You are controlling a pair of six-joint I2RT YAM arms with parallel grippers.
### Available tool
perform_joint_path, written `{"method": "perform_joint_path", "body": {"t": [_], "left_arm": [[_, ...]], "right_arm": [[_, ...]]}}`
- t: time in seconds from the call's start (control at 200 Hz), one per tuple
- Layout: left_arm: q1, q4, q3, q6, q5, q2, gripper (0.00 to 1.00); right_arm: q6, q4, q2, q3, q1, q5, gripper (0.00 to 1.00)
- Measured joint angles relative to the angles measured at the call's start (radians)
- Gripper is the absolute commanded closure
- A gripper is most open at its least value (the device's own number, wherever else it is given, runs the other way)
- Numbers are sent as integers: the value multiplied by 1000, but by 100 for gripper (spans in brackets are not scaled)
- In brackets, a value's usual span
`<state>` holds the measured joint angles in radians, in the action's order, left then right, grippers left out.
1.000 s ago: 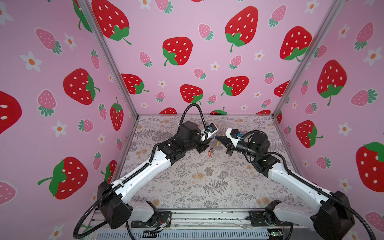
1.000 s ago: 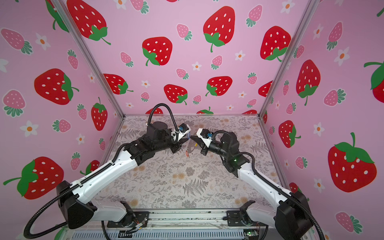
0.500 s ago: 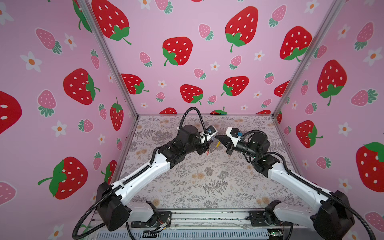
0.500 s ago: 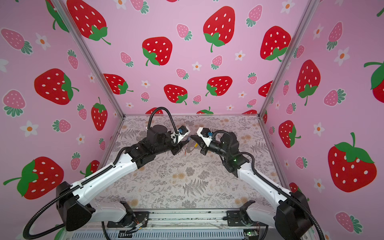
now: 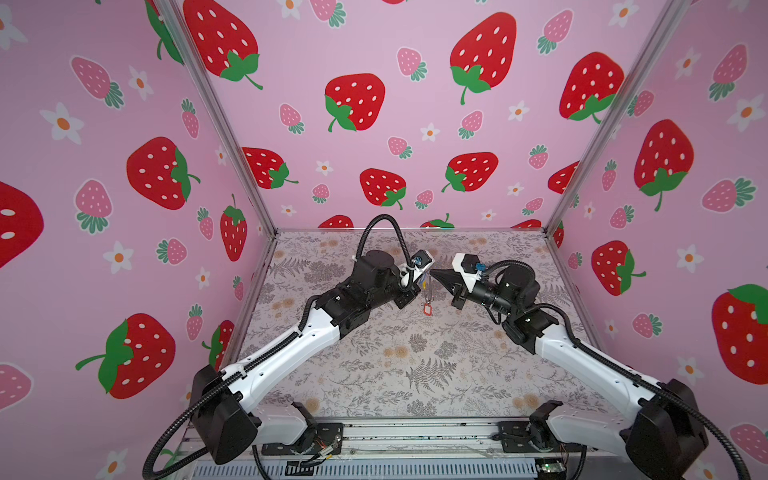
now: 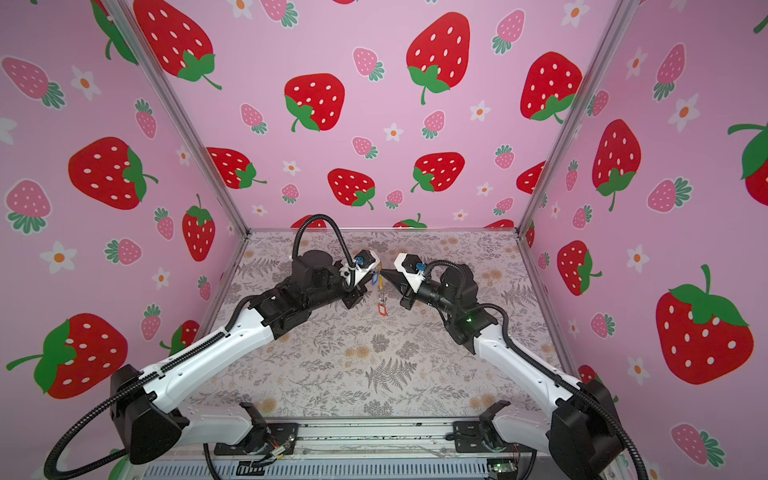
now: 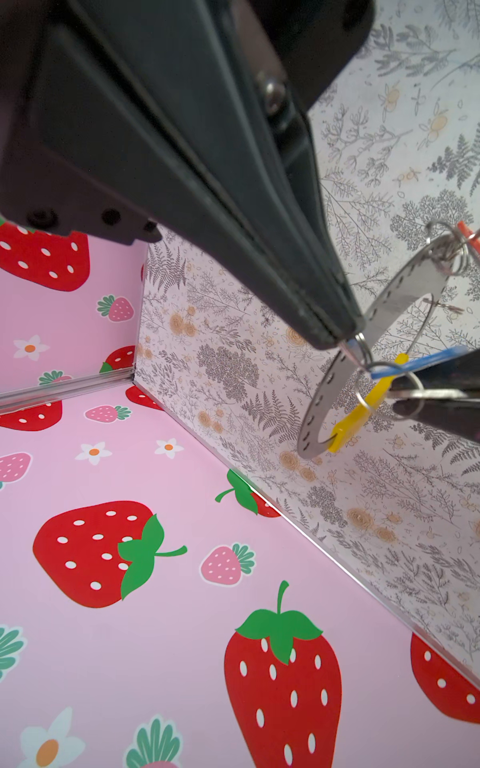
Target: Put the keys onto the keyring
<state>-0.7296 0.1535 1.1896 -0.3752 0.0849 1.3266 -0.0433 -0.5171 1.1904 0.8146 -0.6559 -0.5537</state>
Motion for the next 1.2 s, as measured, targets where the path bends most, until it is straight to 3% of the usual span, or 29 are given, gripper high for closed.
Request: {"method": "perform_joint_path", "body": {"t": [0.475, 0.845, 1.02, 1.201], "left_arm": [[-25, 18, -2, -47, 15, 0, 100], [-26, 38, -2, -66, 121, 0, 100], [-27, 47, -2, -67, 143, 0, 67], [-9, 55, -40, -80, 106, -60, 59]], "right_arm": [[48, -68, 0, -5, 0, 5, 100], [52, -118, 0, -34, -1, -12, 100], [55, -140, 0, -38, -1, -26, 100], [55, -152, -1, -53, 6, -24, 100]]}}
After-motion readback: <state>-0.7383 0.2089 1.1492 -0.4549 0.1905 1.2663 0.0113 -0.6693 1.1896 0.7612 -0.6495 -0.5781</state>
